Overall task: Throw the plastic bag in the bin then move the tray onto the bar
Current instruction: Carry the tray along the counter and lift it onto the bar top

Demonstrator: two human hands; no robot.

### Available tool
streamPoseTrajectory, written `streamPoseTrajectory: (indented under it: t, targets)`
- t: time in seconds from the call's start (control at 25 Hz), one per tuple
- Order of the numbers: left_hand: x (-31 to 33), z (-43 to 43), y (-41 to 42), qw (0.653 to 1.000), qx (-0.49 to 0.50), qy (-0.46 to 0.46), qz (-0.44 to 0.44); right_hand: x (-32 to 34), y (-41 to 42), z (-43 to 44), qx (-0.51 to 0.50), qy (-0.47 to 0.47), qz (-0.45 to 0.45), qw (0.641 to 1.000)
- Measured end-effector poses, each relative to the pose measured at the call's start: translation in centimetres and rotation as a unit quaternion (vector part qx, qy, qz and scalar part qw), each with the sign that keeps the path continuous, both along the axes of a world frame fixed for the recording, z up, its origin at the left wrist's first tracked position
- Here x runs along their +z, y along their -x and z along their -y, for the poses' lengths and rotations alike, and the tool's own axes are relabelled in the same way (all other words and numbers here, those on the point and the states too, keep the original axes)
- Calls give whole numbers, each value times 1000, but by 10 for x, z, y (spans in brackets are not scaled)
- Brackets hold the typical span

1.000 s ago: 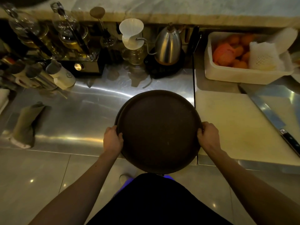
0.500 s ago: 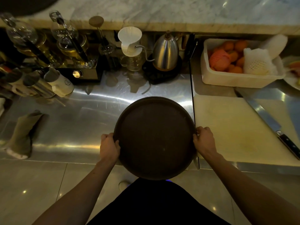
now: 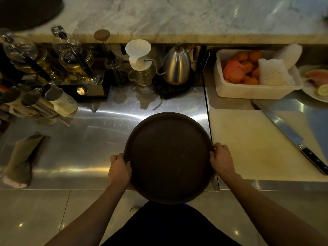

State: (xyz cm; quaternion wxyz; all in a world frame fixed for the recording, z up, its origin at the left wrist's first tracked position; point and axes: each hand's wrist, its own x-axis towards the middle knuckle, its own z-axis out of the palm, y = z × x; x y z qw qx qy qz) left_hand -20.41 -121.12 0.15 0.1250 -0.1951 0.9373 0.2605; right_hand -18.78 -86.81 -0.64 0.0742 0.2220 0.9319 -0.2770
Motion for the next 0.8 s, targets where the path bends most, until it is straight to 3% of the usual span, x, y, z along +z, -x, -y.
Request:
streamPoseTrajectory:
  t: [0.52, 0.8]
  targets:
    - [-3, -1, 0, 1000, 6, -2, -31, 1, -2, 6, -14, -38, 23, 999]
    - [-6, 3, 22, 997, -3, -52, 51, 3, 6, 8, -26, 6, 52, 998]
